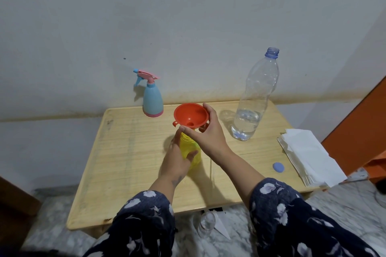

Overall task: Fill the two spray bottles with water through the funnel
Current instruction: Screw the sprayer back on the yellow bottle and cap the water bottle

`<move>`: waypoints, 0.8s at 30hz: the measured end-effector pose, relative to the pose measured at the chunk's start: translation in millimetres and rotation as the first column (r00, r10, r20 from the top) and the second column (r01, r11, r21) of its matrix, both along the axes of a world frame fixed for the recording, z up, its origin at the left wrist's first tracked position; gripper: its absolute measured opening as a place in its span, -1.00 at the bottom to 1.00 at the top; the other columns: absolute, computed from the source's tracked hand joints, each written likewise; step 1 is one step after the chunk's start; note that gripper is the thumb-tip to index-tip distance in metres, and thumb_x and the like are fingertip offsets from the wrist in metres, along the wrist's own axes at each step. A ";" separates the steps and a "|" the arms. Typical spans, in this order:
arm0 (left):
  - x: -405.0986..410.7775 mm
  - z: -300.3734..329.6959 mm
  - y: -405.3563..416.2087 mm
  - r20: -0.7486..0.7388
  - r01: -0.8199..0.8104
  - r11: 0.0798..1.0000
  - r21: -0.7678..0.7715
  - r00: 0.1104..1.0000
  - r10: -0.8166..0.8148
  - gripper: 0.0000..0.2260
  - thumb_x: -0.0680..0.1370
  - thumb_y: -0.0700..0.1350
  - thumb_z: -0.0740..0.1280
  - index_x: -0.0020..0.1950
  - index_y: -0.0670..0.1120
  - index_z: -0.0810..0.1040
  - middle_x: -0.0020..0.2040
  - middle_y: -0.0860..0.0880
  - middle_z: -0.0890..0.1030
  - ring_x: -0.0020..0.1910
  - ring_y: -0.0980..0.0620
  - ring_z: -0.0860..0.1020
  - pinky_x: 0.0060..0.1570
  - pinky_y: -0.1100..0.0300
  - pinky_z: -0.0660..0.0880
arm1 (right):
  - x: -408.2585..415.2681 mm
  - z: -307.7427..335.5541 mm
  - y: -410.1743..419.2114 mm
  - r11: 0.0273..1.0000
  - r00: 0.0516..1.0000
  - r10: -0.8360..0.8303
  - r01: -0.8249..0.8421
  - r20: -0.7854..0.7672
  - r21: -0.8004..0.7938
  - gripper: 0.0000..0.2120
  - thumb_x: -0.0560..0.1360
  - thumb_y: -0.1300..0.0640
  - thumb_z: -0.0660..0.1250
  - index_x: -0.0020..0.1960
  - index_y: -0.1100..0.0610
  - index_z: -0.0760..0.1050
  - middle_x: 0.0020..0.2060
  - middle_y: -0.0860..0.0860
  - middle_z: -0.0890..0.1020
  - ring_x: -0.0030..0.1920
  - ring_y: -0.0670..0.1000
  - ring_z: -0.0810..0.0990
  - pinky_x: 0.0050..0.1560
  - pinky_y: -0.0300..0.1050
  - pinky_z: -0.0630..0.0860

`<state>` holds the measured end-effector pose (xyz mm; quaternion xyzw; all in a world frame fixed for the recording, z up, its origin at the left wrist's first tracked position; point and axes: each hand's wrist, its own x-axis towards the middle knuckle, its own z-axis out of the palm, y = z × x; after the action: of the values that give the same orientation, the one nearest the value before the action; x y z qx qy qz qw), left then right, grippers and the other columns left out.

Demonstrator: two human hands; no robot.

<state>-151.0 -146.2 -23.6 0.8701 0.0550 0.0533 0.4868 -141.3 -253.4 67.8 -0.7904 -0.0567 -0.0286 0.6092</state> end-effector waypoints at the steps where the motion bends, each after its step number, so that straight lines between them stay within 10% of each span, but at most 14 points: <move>1: 0.1 -0.5 0.5 0.003 0.004 1.000 -0.003 1.000 -0.004 -0.24 0.53 0.01 0.39 0.55 0.22 -0.04 0.45 0.05 0.29 0.37 -0.05 0.40 0.17 0.07 0.44 | -0.1 -0.2 -0.2 1.000 1.000 0.003 -0.003 -0.005 0.000 -0.09 0.28 -0.01 0.59 0.47 -0.04 0.15 0.32 -0.08 0.35 0.29 0.01 0.47 0.24 -0.13 0.49; 8: -3.1 0.8 3.4 0.052 0.037 0.998 -0.051 0.998 -0.034 -0.34 0.52 -0.05 0.41 0.49 0.17 0.12 0.26 0.30 0.30 0.29 0.13 0.39 0.11 0.23 0.33 | 10.9 18.1 -6.0 0.997 0.996 -0.009 0.016 -0.086 0.077 -0.05 0.31 -0.01 0.56 0.51 -0.05 0.04 0.44 0.03 0.28 0.29 0.03 0.44 0.29 -0.03 0.44; 13: -1.4 -6.0 8.4 0.062 0.064 0.998 0.006 0.996 -0.064 -0.29 0.51 0.08 0.39 0.52 0.22 0.03 0.48 0.16 0.27 0.39 0.11 0.33 0.22 0.19 0.34 | 42.8 22.6 -21.2 0.997 0.987 -0.048 0.057 -0.156 0.059 -0.14 0.40 0.06 0.50 0.51 0.08 0.05 0.42 0.09 0.30 0.15 -0.03 0.38 -0.39 -0.56 0.38; 18: -2.1 -4.4 8.0 0.125 0.062 0.998 0.020 0.990 -0.064 -0.33 0.51 0.07 0.40 0.48 0.28 0.07 0.29 0.32 0.29 0.18 0.35 0.30 0.05 0.44 0.27 | 89.0 -12.0 -35.3 0.985 0.946 -0.148 0.114 -0.288 -0.132 -0.06 0.35 0.01 0.53 0.52 0.13 0.03 0.35 0.13 0.37 0.27 0.10 0.42 0.18 -0.08 0.48; 24: 3.2 -13.9 4.6 0.191 0.023 1.000 0.001 0.981 -0.023 -0.33 0.46 -0.06 0.46 0.36 0.28 0.11 0.20 0.46 0.28 0.15 0.61 0.26 0.06 0.67 0.17 | 142.9 -61.4 -36.4 0.926 0.883 -0.282 0.148 -0.375 -0.347 -0.02 0.34 -0.05 0.51 0.51 0.25 0.00 0.39 0.19 0.34 0.32 0.20 0.42 0.22 0.05 0.48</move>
<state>-147.8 -141.7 -37.6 0.8613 -0.0018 0.1308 0.4910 1.6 -289.8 6.3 -0.8647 0.1602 0.0823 0.4690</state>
